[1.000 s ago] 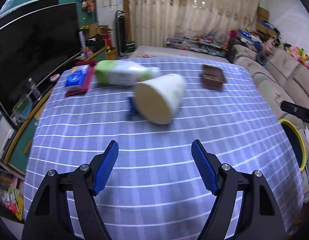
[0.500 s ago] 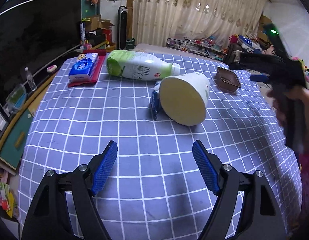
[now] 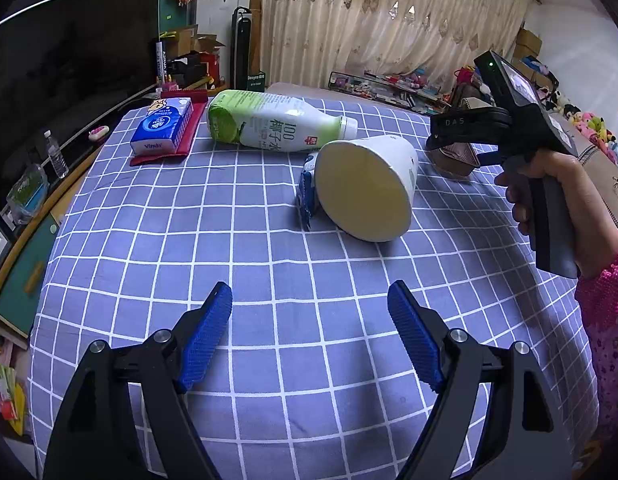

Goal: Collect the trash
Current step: 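Reach the right tool to the brown plastic tray and grasp it, then carry the brown tray over the bin and open the right tool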

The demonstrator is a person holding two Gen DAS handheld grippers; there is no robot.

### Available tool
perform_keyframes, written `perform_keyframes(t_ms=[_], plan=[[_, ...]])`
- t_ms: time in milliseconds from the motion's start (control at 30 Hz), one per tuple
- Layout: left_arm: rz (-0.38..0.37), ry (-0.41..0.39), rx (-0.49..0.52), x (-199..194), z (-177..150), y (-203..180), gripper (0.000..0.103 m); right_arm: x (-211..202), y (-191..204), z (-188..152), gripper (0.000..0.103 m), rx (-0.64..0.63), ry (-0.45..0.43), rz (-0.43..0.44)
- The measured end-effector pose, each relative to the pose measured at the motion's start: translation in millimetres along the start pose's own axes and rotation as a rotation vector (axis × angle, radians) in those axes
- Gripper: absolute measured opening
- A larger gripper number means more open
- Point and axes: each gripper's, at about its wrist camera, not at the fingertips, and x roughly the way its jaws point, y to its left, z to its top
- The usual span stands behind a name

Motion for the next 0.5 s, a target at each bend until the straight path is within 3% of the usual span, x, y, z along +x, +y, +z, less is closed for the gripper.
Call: perform_keyframes(t_ms=[67,267,500], plan=[[0.000,0.000,0.001,0.2,-0.1,0.0,0.079,3.0,-0.3,-0.3,0.067,-0.001,0.006,-0.006],[0.004,0.000,0.014,1.2,-0.3,-1.9,0.079,-4.5,-6.3,-5.9,0.065,0.002,-0.015,0.005],[0.002,0.004,0.027,2.5,-1.1,-4.7,0.079,-51.7,-36.0,-31.3,0.065,0.000,-0.064,0.053]])
